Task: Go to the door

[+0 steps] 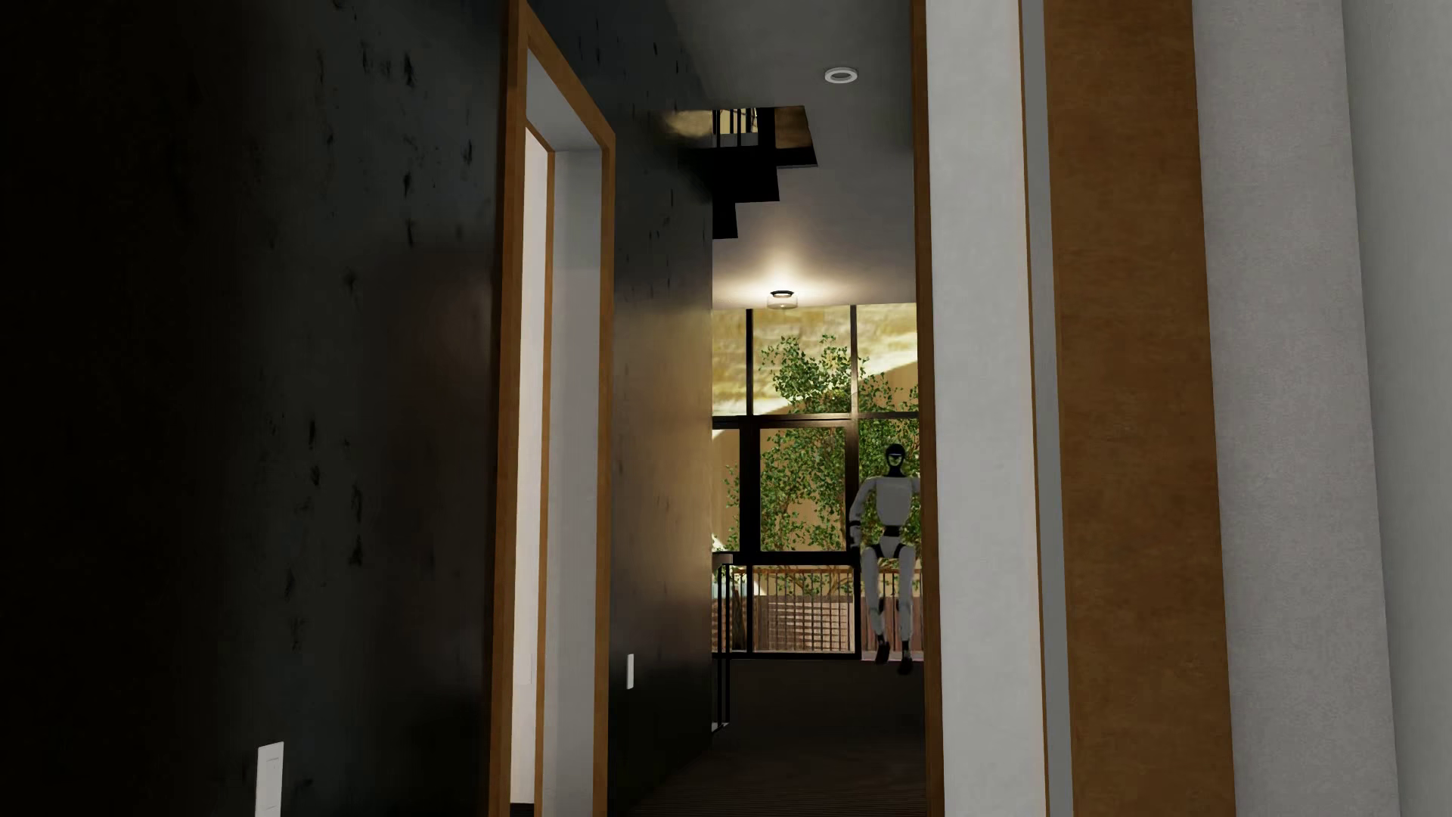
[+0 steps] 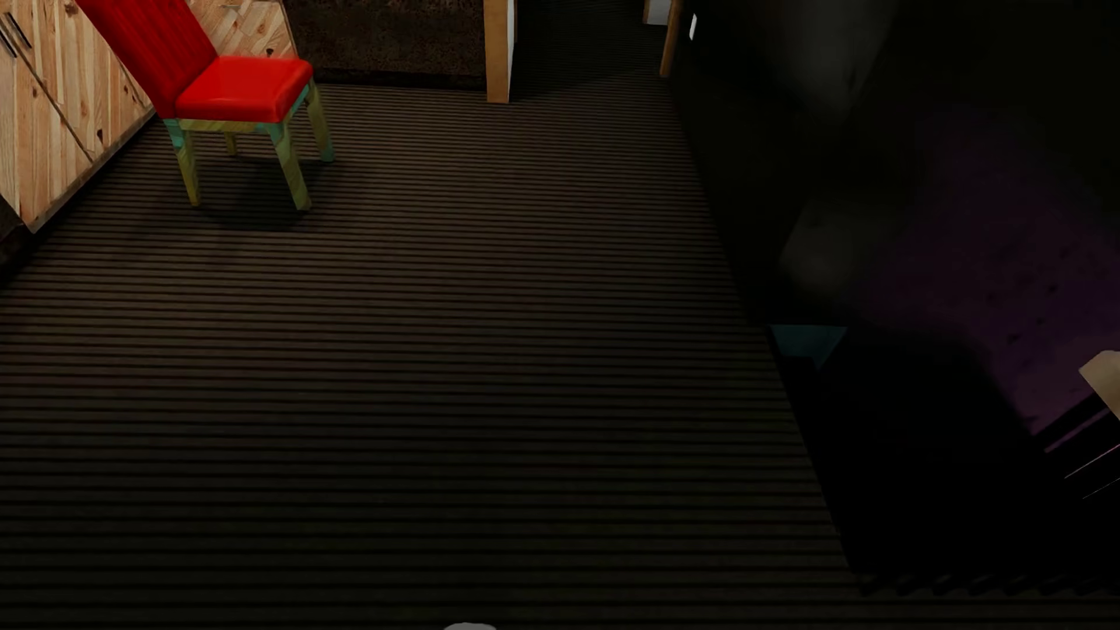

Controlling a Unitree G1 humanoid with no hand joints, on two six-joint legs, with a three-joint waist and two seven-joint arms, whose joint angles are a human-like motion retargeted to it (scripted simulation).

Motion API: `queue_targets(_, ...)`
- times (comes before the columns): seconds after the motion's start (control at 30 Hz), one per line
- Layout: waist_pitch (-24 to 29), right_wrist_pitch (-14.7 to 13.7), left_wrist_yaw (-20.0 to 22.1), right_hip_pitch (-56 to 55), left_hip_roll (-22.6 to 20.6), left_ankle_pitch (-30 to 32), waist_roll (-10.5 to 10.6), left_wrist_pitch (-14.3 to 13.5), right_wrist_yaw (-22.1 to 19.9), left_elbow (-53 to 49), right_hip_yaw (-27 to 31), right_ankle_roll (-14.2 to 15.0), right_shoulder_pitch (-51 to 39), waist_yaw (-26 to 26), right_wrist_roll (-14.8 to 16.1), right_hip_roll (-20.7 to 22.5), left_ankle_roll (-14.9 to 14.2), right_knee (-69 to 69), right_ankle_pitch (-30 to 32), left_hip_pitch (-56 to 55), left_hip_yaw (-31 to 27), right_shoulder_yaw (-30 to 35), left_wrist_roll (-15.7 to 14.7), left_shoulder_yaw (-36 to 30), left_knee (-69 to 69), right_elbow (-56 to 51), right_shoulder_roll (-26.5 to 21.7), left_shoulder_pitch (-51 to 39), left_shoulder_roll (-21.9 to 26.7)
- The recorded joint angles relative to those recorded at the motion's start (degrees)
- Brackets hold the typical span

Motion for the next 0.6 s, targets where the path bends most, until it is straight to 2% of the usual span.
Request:
queue_targets(0.03, -1.0, 0.0, 0.0, -0.1, -0.3, 0.0, -1.3, 0.0, 0.0, 0.9, 0.0, 0.0, 1.8, 0.7, 0.0, -1.3, 0.0, 0.3, 7.2, 0.0, 0.0, 1.2, 0.0, 0.7, 3.1, 0.9, 1.1, -0.3, 0.7)
queue_targets(0.07, -1.4, 0.0, 0.0, -3.1, -0.7, -2.6, -2.5, 0.0, 0.0, 1.5, 0.0, 0.0, 3.2, 1.7, 0.0, -2.9, 0.0, 5.2, 16.9, 2.4, 0.0, 1.7, 0.0, 1.4, 4.3, 1.2, 2.6, -1.2, 1.7)
queue_targets(0.1, -2.2, 0.0, 0.0, -10.4, -1.2, -5.9, -3.6, 0.0, 0.0, 2.1, 0.0, 0.0, 4.4, 2.3, 0.0, -4.1, 0.0, 15.4, 24.9, 5.0, 0.0, 3.1, 0.0, 2.6, 4.3, -0.3, 2.8, -2.5, 2.3)
queue_targets(0.13, -3.4, 0.0, 0.0, -19.5, -1.8, -8.4, -4.2, 0.0, 0.0, 2.3, 0.0, 0.0, 4.7, 0.9, 0.0, -3.6, 0.0, 27.5, 28.0, 6.3, 0.0, 4.1, 0.0, 3.7, 3.4, -2.4, 2.4, -4.2, 2.7)
queue_targets(0.2, -4.5, 0.0, 0.0, -33.4, -2.7, -10.3, -3.3, 0.0, 0.0, 0.5, 0.0, 0.0, 5.2, -5.1, 0.0, -1.8, 0.0, 43.4, 23.9, 11.4, 0.0, 4.5, 0.0, 7.7, 0.0, -3.9, 2.1, -6.8, 3.4)
queue_targets(0.23, -4.7, 0.0, 0.0, -38.8, -2.8, -10.7, -2.2, 0.0, 0.0, -1.9, 0.0, 0.0, 5.4, -7.6, 0.0, -0.4, 0.0, 44.5, 23.3, 14.5, 0.0, 4.4, 0.0, 11.3, -2.1, -3.0, 2.2, -7.7, 3.6)
queue_targets(0.3, -4.1, 0.0, 0.0, -45.4, -3.1, -11.3, -0.3, 0.0, 0.0, -9.0, 0.0, 0.0, 5.7, -10.1, 0.0, 1.8, 0.0, 32.6, 27.6, 22.3, 0.0, 5.4, 0.0, 19.2, -5.5, -1.3, 2.0, -8.3, 4.0)
queue_targets(0.33, -3.0, 0.0, 0.0, -45.9, -3.5, -12.3, 0.2, 0.0, 0.0, -12.3, 0.0, 0.0, 5.6, -11.3, 0.0, 2.4, 0.0, 22.0, 30.9, 25.4, 0.0, 5.8, 0.0, 22.3, -5.9, -0.9, 1.8, -8.4, 4.3)
queue_targets(0.37, -2.1, 0.0, 0.0, -45.4, -4.4, -13.5, 0.0, 0.0, 0.0, -14.8, 0.0, 0.0, 5.5, -12.0, 0.0, 2.3, 0.0, 11.2, 31.3, 28.3, 0.0, 5.8, 0.0, 24.4, -6.1, -0.5, 1.7, -8.6, 4.5)
queue_targets(0.4, -1.8, 0.0, 0.0, -44.8, -5.6, -14.6, -0.1, 0.0, 0.0, -16.3, 0.0, 0.0, 5.5, -12.3, 0.0, 1.9, 0.0, 2.3, 24.2, 31.0, 0.0, 5.4, 0.0, 25.3, -6.7, -0.3, 1.5, -8.7, 4.6)
queue_targets(0.43, -1.8, 0.0, 0.0, -44.9, -6.4, -15.4, 0.0, 0.0, 0.0, -16.9, 0.0, 0.0, 5.6, -12.5, 0.0, 1.4, 0.0, -0.1, 13.0, 33.6, 0.0, 4.9, 0.0, 25.3, -6.9, -0.2, 1.3, -8.5, 4.4)
queue_targets(0.47, -2.0, 0.0, 0.0, -47.4, -6.5, -15.8, 0.5, 0.0, 0.0, -16.6, 0.0, 0.0, 5.1, -12.0, 0.0, 1.2, 0.0, 0.0, 12.5, 35.3, 0.0, 4.6, 0.0, 24.6, -6.4, 0.1, 0.9, -8.1, 3.9)
queue_targets(0.53, -3.3, 0.0, 0.0, -48.7, -4.6, -12.8, 2.1, 0.0, 0.0, -13.1, 0.0, 0.0, 3.1, -13.8, 0.0, 1.7, 0.0, 2.6, 23.5, 37.8, 0.0, 5.2, 0.0, 20.0, -4.5, 2.1, 0.8, -5.9, 2.5)
queue_targets(0.57, -5.3, 0.0, 0.0, -49.8, -2.9, -8.0, 3.2, 0.0, 0.0, -9.9, 0.0, 0.0, 2.8, -13.8, 0.0, 2.3, 0.0, 4.5, 27.2, 36.3, 0.0, 4.8, 0.0, 14.3, -1.2, 3.2, 1.1, -4.8, 2.0)
queue_targets(0.6, -6.5, 0.0, 0.0, -48.8, -0.2, -0.1, 4.3, 0.0, 0.0, -6.1, 0.0, 0.0, 2.2, -12.8, 0.0, 3.4, 0.0, 5.9, 26.9, 32.4, 0.0, 5.4, 0.0, 8.2, 7.0, 4.2, 1.3, -3.8, 1.2)
